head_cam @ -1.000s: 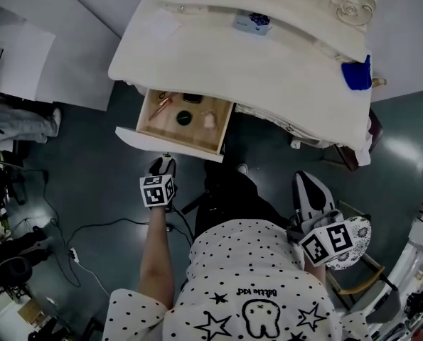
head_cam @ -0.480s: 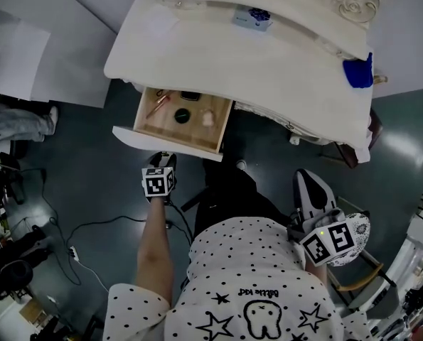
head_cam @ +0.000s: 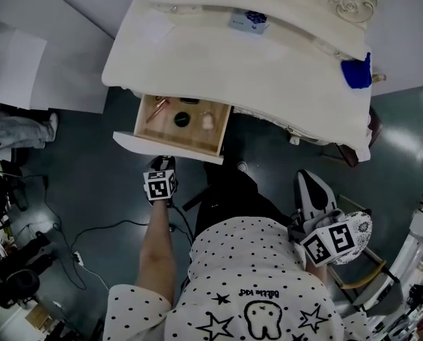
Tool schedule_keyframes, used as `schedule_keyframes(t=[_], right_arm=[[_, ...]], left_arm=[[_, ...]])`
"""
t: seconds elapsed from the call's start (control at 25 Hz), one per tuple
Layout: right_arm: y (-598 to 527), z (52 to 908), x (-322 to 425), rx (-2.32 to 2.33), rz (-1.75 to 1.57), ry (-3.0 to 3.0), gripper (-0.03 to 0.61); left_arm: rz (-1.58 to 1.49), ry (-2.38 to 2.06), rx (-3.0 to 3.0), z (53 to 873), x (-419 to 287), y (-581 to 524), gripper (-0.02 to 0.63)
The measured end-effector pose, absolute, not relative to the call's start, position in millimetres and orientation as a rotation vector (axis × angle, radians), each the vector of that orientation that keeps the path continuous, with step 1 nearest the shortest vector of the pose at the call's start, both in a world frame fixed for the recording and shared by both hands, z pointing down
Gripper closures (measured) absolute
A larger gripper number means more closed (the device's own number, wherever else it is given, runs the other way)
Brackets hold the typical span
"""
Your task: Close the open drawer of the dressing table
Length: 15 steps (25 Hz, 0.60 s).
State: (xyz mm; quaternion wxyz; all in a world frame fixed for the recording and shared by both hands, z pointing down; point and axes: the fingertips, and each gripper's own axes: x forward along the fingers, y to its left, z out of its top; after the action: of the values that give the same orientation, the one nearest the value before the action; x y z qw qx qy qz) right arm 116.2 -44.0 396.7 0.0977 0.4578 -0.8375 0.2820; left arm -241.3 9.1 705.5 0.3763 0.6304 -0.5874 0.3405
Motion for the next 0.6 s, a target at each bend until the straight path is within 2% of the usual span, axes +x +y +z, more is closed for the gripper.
schedule_keyframes(t=[0.6], right_arm=[[-64, 400, 95, 1.356, 0.911, -2.46, 0.569]], left_arm=[[0.902, -1.474, 1.583, 706, -237, -26, 0.463]])
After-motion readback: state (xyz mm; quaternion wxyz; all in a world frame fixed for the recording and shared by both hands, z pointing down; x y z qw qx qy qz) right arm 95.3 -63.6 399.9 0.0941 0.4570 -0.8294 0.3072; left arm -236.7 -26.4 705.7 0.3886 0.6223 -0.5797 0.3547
